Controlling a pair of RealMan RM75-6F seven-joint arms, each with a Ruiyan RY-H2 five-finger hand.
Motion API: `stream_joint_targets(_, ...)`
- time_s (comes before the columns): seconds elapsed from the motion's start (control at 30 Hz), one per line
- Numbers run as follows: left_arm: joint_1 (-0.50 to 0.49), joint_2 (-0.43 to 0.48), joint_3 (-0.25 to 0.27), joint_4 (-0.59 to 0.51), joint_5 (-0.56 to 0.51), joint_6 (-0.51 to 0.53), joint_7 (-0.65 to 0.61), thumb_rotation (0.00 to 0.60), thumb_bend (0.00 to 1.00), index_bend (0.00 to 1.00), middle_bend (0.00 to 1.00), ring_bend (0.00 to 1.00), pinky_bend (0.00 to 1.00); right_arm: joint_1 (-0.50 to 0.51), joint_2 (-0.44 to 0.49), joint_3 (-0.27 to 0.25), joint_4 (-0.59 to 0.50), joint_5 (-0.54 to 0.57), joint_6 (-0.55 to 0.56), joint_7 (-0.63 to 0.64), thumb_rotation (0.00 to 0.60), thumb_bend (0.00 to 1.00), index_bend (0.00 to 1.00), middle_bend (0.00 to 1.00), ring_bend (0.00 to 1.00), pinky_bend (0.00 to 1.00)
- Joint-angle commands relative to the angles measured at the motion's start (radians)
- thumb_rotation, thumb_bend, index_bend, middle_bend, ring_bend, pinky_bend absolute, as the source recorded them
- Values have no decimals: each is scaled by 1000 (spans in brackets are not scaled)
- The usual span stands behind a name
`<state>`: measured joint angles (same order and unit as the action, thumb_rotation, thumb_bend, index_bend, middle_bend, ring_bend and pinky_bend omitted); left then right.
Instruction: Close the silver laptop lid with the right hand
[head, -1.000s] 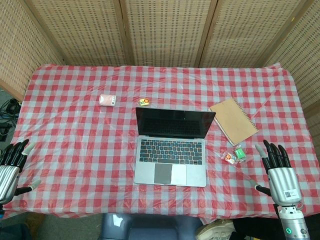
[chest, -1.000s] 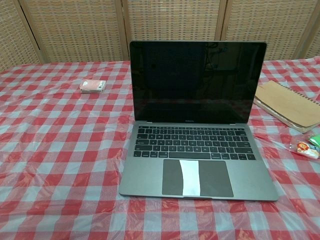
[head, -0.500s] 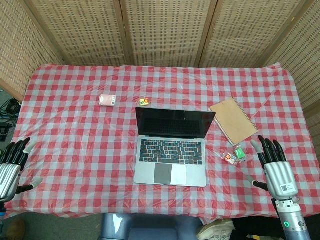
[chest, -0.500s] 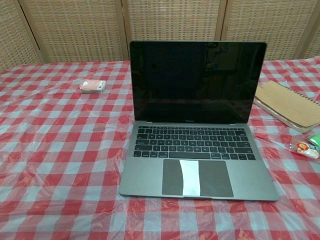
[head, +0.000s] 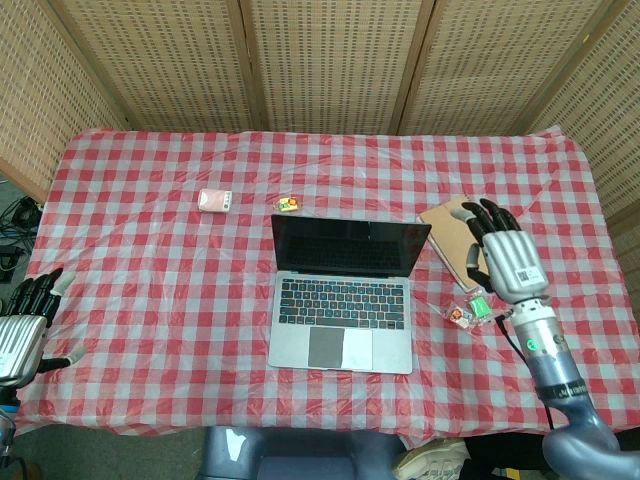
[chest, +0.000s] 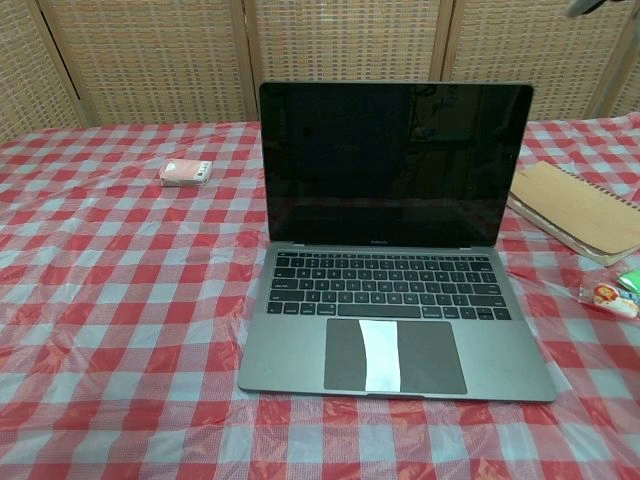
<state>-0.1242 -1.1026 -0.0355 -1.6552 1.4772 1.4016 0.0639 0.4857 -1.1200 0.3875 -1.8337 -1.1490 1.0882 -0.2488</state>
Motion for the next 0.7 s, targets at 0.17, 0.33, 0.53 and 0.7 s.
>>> stream_joint_targets(0.17, -14, -7, -14, 15, -44, -34, 2, 600, 0, 0, 0, 0, 0, 268, -60, 90, 55, 363, -227, -78, 600, 1000, 297, 318, 228, 324)
stream_joint_targets(0.33, -20, -10, -18, 25, -66, -50, 0, 600, 0, 0, 0, 0, 0, 352, -107, 64, 93, 470, -256, -119, 600, 1000, 320, 338, 250, 344)
stream_joint_targets(0.53, -23, -9, -21, 32, -78, -56, -6, 600, 0, 0, 0, 0, 0, 428, -136, 28, 117, 571, -263, -165, 600, 1000, 330, 346, 253, 345)
stream_joint_targets(0.7, -26, -13, -18, 36, -84, -65, -5, 600, 0, 0, 0, 0, 0, 467, -129, 8, 121, 644, -281, -171, 600, 1000, 364, 380, 280, 363)
